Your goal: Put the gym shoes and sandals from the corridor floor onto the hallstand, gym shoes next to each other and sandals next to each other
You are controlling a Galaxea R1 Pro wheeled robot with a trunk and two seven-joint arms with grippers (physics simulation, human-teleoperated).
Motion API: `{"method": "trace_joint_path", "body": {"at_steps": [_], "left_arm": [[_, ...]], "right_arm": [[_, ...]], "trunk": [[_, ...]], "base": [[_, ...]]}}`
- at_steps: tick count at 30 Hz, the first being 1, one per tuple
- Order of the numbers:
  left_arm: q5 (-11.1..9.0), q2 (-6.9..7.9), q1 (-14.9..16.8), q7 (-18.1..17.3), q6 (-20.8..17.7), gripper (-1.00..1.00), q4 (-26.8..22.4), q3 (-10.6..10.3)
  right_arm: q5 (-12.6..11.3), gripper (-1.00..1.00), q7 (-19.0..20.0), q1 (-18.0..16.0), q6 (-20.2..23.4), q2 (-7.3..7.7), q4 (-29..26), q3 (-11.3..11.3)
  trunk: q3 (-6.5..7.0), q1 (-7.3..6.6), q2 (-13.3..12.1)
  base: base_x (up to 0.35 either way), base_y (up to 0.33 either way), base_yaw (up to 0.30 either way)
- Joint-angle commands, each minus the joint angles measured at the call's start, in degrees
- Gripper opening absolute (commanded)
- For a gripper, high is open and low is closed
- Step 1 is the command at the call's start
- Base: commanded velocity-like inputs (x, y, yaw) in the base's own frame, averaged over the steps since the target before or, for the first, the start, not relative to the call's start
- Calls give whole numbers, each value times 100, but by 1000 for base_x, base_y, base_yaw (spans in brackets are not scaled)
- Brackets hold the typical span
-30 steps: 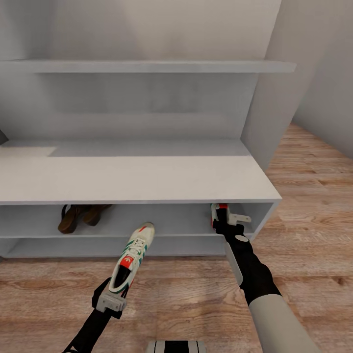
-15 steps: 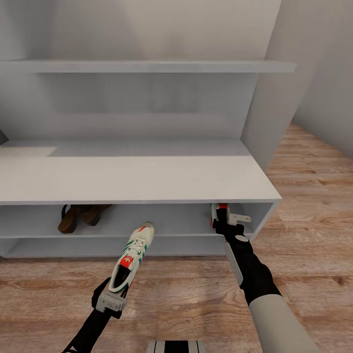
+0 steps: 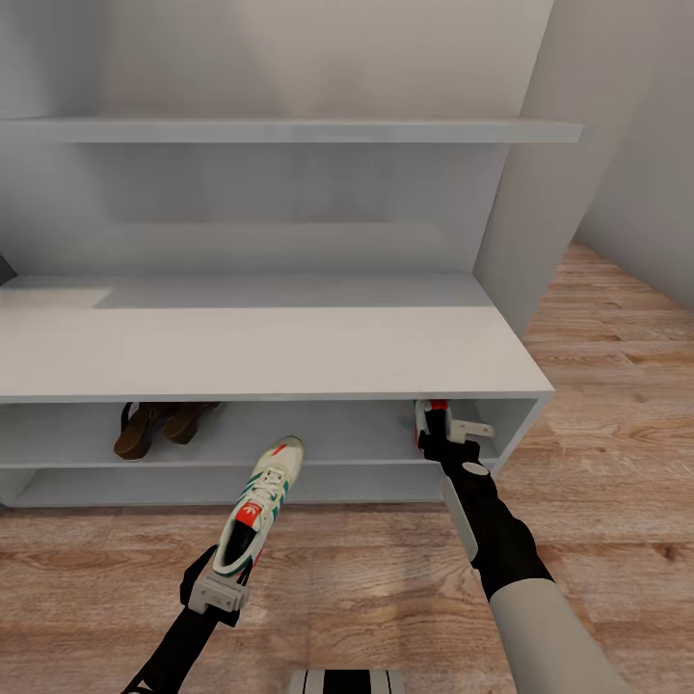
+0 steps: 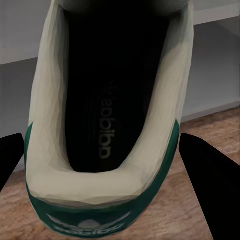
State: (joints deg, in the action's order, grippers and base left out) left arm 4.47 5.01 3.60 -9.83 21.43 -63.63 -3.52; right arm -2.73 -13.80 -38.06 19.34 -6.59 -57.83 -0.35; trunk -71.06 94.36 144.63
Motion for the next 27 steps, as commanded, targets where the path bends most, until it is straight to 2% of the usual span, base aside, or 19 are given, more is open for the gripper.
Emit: {"method": "trace_joint_path", "body": {"at_steps": [1,17,27], "left_arm": [[1,0,0,1,1,-100,0,0],[3,-5,0,4,-4,-100,-1,0],[8,-5,0,3,-1,-100,0,0]], "right_arm": [[1,-100,0,0,0,0,0,0],[1,-100,0,0,0,0,0,0],[1,-100,0,0,0,0,0,0]], "trunk": [[0,0,0],[0,0,0],[0,0,0]], "base": [[0,0,0],[3,0,0],[135,0,0]]}}
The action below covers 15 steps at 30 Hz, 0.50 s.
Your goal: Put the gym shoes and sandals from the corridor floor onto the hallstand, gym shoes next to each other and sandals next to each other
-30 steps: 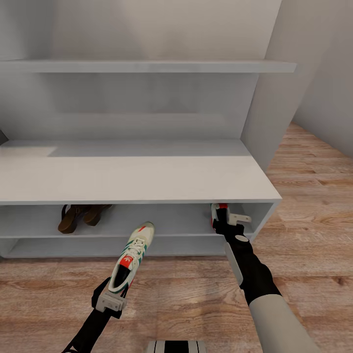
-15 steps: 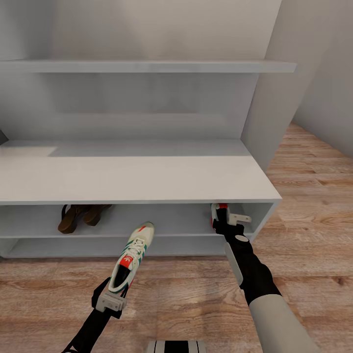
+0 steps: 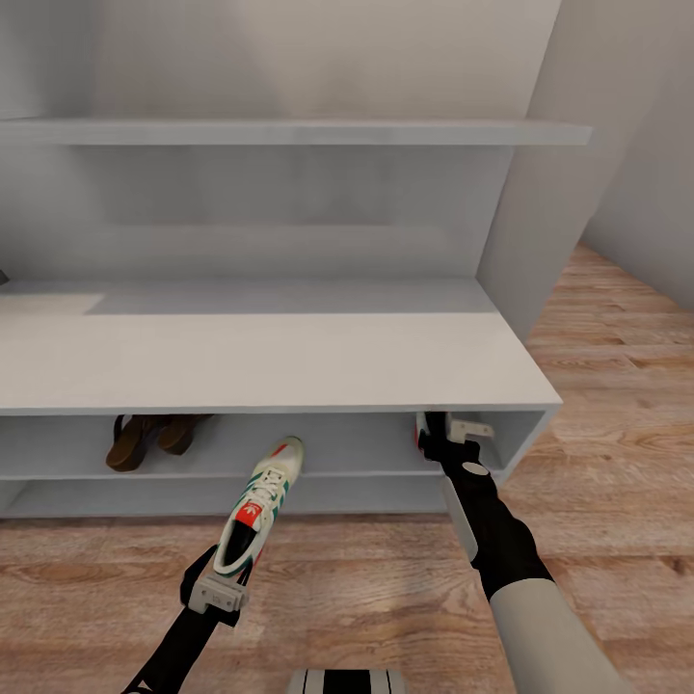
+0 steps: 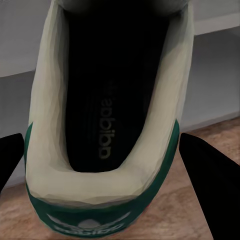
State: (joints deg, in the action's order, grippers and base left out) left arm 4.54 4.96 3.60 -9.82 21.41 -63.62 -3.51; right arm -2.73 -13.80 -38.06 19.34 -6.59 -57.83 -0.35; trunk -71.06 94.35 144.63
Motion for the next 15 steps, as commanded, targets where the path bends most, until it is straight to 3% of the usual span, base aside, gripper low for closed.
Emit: {"method": "trace_joint_path", "body": {"at_steps": [1,15], "left_arm": [[1,0,0,2,0,-100,0,0],[2,1,0,-2,1,-100,1,0]], "right_arm": [[1,-100,0,0,0,0,0,0],[1,-100,0,0,0,0,0,0]], "trunk": [[0,0,0],[0,0,0]], "base": [[84,0,0],[25,0,0]]}}
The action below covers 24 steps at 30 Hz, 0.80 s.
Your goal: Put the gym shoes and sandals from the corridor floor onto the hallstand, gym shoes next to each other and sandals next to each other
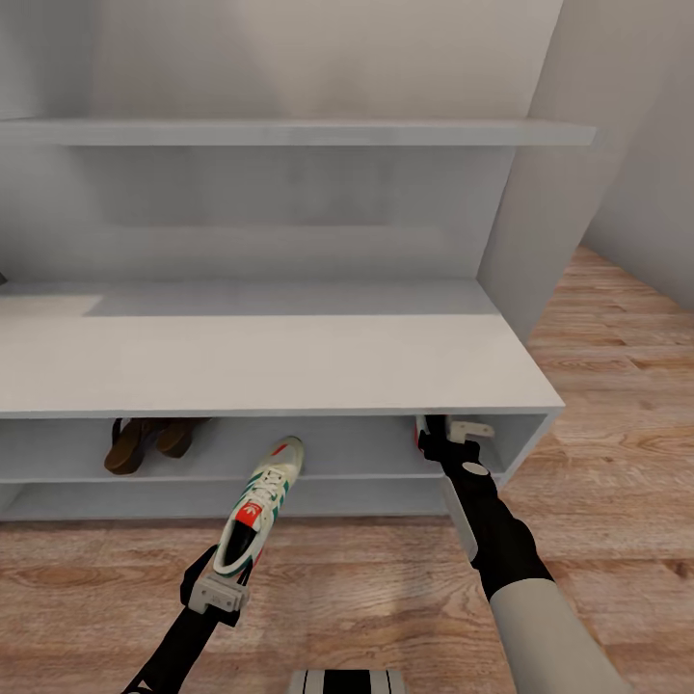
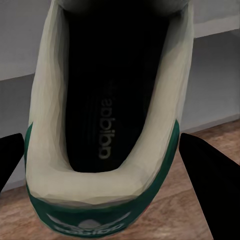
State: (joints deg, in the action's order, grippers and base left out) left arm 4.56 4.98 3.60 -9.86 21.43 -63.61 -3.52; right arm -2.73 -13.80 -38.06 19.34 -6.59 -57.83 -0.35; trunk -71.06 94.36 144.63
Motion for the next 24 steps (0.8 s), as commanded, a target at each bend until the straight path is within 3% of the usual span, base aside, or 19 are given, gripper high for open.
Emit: {"method": "trace_joint_path", "body": {"at_steps": [1,17,18,24], "left_arm": [[1,-1,0,4,-1,-100,1,0],[1,-1,0,2,-2,-100,-1,0],[1,0,0,2,-3,-100,-1,0],[1,-1,0,2,-2,-100,0,0]], "right_arm": [[1,-100,0,0,0,0,0,0],[1,-100,0,0,0,0,0,0],[1,100,0,0,0,0,0,0],[1,100,0,3,0,0,0,5]], "trunk": [[0,0,0],[0,0,0],[0,0,0],[0,0,0]], "base": [[5,0,0],[1,0,0],[0,0,0],[0,0,0]]}}
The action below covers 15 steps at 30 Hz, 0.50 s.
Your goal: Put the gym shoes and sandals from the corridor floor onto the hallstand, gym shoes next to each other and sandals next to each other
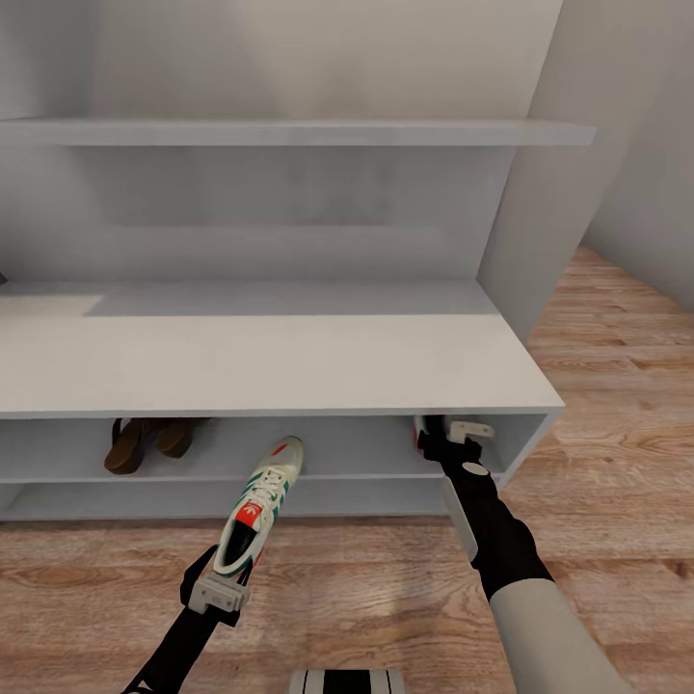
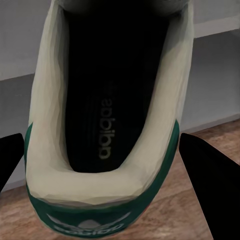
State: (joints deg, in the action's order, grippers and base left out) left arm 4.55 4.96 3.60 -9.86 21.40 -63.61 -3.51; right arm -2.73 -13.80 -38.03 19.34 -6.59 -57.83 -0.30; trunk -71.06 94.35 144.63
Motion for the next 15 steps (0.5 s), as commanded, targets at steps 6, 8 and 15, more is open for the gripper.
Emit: {"method": "trace_joint_path", "body": {"at_steps": [6,8,15], "left_arm": [[2,1,0,2,0,-100,0,0],[2,0,0,2,1,-100,0,0],[2,0,0,2,0,-100,0,0]], "right_arm": [[0,100,0,2,0,0,0,-3],[0,100,0,1,0,0,0,-1],[0,100,0,0,0,0,0,-4]], "trunk": [[0,0,0],[0,0,0],[0,0,0]], "base": [[0,0,0],[0,0,0],[0,0,0]]}}
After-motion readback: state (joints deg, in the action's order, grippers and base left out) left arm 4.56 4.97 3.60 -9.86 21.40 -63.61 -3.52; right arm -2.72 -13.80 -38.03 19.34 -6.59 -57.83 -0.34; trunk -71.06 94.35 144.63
